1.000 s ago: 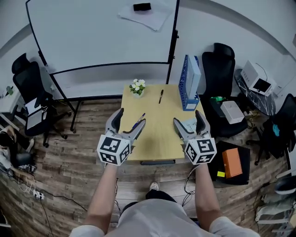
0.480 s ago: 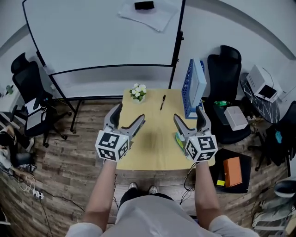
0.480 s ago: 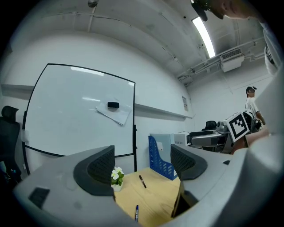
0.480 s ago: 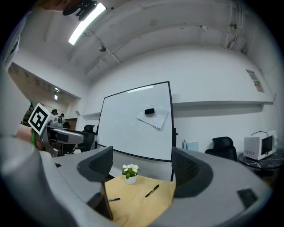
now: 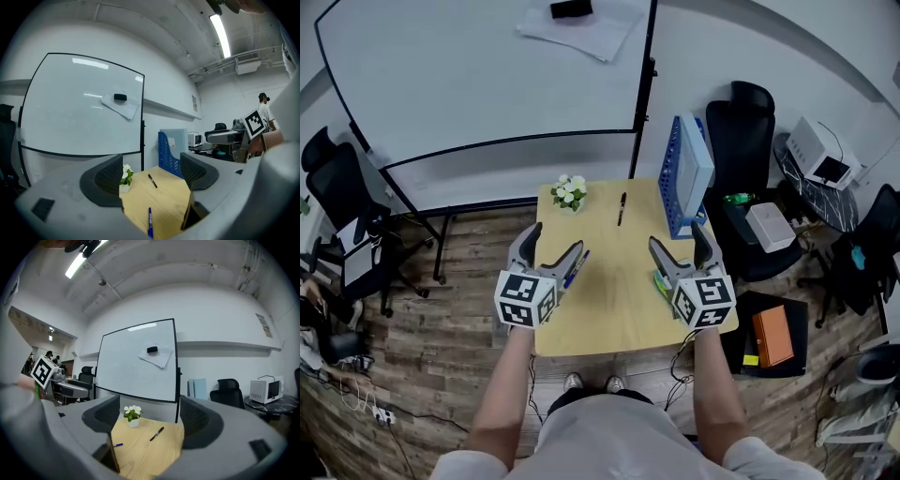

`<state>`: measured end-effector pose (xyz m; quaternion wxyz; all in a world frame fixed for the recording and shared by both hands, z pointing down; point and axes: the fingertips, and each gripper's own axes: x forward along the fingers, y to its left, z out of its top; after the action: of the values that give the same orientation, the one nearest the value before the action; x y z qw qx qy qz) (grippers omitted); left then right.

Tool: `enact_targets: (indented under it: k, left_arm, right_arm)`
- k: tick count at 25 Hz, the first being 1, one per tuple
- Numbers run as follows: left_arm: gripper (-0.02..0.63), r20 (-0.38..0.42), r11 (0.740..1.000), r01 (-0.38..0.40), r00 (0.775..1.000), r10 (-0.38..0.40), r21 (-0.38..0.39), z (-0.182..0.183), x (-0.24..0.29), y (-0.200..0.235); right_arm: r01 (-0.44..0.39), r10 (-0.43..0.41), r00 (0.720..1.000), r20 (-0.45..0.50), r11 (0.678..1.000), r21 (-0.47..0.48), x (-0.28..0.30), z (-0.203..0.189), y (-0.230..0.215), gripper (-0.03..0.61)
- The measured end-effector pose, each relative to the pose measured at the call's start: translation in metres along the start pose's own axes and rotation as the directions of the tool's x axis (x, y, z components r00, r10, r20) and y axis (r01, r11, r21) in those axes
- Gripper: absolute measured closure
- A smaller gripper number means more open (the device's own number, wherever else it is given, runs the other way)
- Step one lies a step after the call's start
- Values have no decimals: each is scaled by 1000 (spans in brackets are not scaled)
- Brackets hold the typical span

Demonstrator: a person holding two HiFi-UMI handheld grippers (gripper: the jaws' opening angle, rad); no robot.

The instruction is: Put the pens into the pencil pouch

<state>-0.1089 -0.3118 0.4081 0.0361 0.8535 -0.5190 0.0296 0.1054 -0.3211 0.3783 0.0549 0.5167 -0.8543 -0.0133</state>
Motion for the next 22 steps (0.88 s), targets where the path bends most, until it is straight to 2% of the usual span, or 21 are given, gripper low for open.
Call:
enact_targets:
  k: [6,11,17,22]
  left_arm:
    - [248,-118,999,25,993,-31,-48,-64,12,0]
    - [249,-227,996,37,972,-53,-76,-120,21,-3]
    - [249,-384,991,26,920,-75,-132,-196,30,-10]
    - [249,-499,991,-20,865,-47,-129,-236,34,-4]
  right_arm:
    - [22,-21,998,-63,1000,11,-4,-25,-1,190]
    - [44,-41,993,-107,999,24,-9,-45,-7,209]
    - [60,-53,987,-150,997,43,-15,-65,-13,230]
    - [71,-60,981,-185,996,53,-20,-80,-15,246]
